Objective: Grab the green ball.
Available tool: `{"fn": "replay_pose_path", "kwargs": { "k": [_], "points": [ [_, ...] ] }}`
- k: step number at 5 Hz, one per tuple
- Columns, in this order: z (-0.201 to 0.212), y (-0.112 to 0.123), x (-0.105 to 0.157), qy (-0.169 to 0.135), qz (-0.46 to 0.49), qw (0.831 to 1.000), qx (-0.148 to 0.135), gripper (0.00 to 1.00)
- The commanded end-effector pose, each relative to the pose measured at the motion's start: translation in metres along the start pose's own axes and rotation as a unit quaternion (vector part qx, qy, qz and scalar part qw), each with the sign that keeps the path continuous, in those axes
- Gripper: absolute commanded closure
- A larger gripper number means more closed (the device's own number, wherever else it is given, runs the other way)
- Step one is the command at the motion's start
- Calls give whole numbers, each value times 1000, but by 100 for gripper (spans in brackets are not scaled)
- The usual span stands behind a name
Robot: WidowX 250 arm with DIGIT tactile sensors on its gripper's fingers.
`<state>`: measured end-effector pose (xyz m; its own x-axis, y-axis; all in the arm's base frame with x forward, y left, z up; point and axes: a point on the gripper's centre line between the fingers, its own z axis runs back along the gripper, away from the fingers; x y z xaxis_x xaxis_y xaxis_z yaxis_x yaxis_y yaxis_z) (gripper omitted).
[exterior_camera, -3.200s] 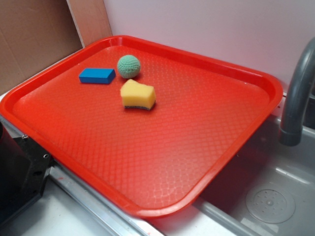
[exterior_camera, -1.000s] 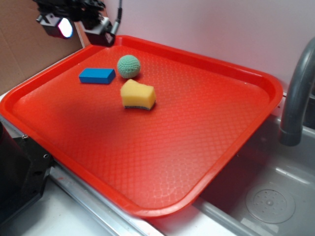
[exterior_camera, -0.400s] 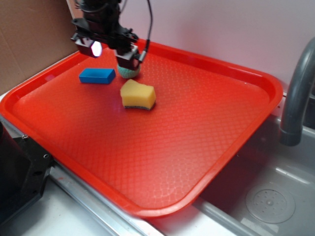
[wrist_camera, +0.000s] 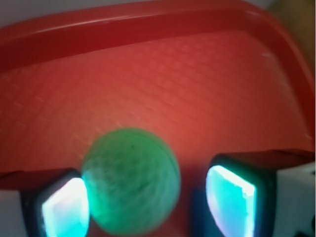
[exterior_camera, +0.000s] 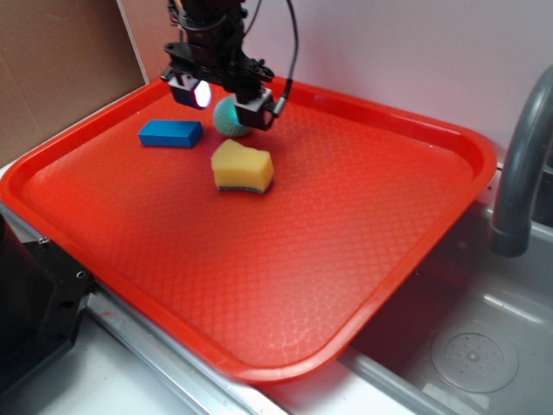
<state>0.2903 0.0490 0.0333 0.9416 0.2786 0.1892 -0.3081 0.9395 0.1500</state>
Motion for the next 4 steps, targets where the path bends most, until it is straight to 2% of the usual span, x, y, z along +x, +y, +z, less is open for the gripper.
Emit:
{"fn": "replay_pose_path", "kwargs": {
  "k": [1, 2, 3, 4],
  "points": [
    [0, 7, 8, -5, 19, 1000, 7, 100],
    [8, 6, 7, -3, 13, 1000, 5, 100],
    [43, 11, 7, 44, 11, 999, 4, 100],
    [79, 11, 1, 45, 3, 999, -1, 100]
  ]
}}
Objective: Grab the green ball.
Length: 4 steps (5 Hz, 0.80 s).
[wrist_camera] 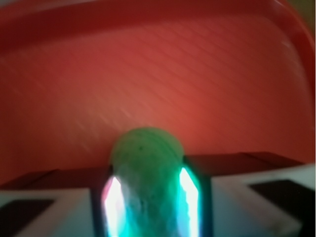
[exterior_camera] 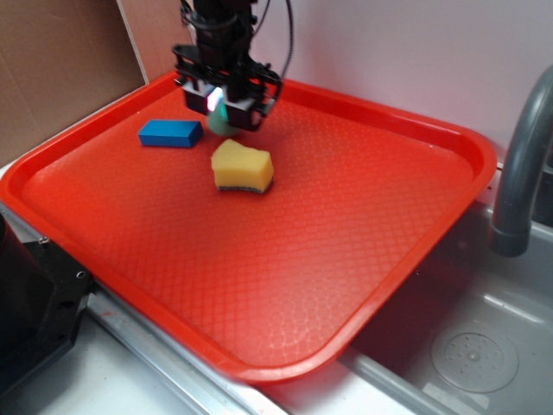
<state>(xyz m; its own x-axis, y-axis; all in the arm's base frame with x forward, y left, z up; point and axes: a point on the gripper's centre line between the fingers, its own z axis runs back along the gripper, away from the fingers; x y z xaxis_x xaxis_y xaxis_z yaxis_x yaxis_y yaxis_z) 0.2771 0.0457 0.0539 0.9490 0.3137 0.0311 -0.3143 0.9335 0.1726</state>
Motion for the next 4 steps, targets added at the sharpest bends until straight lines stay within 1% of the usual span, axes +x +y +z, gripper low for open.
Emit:
{"fn": "replay_pose_path", "kwargs": {
  "k": [1, 2, 3, 4],
  "points": [
    [94, 9, -23, 28, -40, 997, -62, 100],
    [124, 14, -62, 23, -35, 997, -62, 100],
    [142, 18, -99, -10, -38, 996, -75, 100],
    [146, 17, -120, -45, -34, 996, -69, 100]
  ]
}}
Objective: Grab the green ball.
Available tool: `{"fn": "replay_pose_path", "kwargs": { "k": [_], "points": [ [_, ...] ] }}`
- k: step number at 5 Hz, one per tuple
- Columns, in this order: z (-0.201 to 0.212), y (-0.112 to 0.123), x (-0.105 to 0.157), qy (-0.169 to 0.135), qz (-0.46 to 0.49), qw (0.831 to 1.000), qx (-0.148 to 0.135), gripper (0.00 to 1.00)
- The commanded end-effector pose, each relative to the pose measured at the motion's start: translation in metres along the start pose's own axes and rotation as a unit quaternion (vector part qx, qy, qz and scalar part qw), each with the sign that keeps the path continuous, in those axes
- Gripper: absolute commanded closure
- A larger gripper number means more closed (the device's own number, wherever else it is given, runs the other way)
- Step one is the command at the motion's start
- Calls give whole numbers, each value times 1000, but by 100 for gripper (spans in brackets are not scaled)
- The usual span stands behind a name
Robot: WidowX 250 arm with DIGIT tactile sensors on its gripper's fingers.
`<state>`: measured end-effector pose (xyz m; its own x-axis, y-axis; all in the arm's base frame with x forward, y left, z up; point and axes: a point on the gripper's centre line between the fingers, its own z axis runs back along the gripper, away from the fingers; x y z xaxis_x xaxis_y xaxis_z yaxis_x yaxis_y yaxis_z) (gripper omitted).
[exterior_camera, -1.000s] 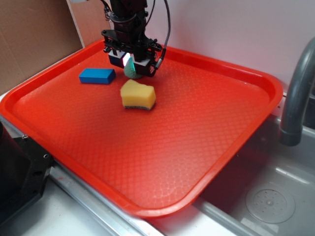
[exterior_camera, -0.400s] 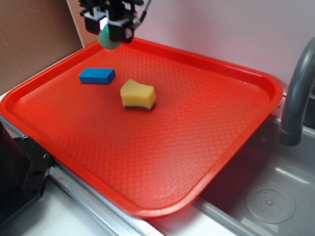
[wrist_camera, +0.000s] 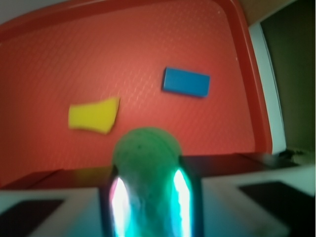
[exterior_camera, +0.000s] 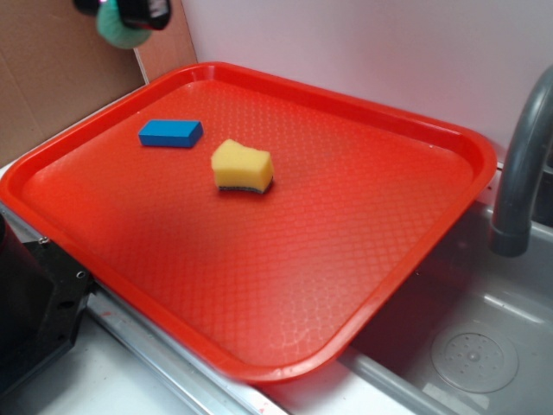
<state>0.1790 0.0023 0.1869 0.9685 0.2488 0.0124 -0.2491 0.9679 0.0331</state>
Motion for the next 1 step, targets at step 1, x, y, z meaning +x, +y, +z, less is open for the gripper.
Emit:
{"fn": "replay_pose_path", "kwargs": {
  "k": [1],
  "points": [
    [3, 2, -11, -31, 37, 999, -13, 100]
  ]
}}
